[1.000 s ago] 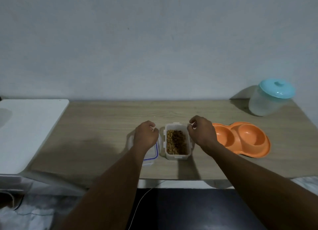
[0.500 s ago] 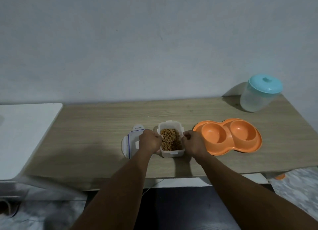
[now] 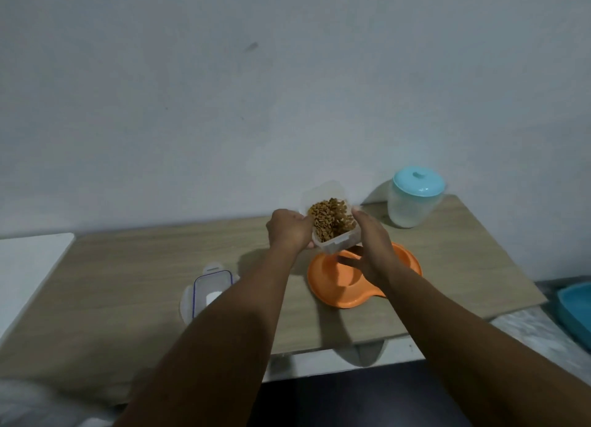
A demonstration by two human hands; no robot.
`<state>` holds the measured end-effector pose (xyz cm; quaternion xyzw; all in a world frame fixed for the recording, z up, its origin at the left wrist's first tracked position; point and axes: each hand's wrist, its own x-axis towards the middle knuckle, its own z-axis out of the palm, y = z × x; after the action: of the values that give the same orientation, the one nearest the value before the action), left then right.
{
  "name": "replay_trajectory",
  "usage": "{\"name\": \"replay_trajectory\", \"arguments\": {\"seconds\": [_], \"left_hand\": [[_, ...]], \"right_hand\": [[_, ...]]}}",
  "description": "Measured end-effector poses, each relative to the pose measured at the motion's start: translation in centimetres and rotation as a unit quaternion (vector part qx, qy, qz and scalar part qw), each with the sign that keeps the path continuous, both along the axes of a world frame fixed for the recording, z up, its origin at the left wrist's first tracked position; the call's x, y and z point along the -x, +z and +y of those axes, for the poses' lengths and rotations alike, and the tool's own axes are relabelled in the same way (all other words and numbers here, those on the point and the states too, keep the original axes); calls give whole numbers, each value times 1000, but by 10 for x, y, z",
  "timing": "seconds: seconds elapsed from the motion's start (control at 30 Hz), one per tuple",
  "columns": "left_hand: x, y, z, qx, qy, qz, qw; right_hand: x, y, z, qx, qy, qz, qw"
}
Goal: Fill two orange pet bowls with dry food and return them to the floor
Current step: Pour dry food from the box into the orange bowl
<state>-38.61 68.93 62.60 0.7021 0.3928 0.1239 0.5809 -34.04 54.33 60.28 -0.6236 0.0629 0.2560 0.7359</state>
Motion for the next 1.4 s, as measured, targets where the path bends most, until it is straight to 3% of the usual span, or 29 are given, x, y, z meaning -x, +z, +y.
{"name": "replay_trajectory", "arguments": {"seconds": [0.17,0.4,0.47,0.6,0.8,0.97,1.4], "left_hand": [[-21,-7,-50,7,4,13,1000],[-24,-34,-96,75,0,1,997],[-20,-48,-95,31,-18,11,999],[6,-78,-77,-169,-114,97,974],[29,-123,-41,-264,-236,139,925],[18,-140,-32,-260,-291,127,912],[5,-147,-25,-251,-318,103,909]], "right_hand": [[-6,-13,-38,-62,-51,51,996],[-18,-21,-80,-34,-75,40,996],[-24,-18,-93,-13,-74,33,997],[-37,-14,-112,64,-73,-9,995],[-45,-19,-114,202,-66,-115,970],[-42,-27,-105,282,-37,-211,935],[-34,-32,-78,393,9,-319,862]]}}
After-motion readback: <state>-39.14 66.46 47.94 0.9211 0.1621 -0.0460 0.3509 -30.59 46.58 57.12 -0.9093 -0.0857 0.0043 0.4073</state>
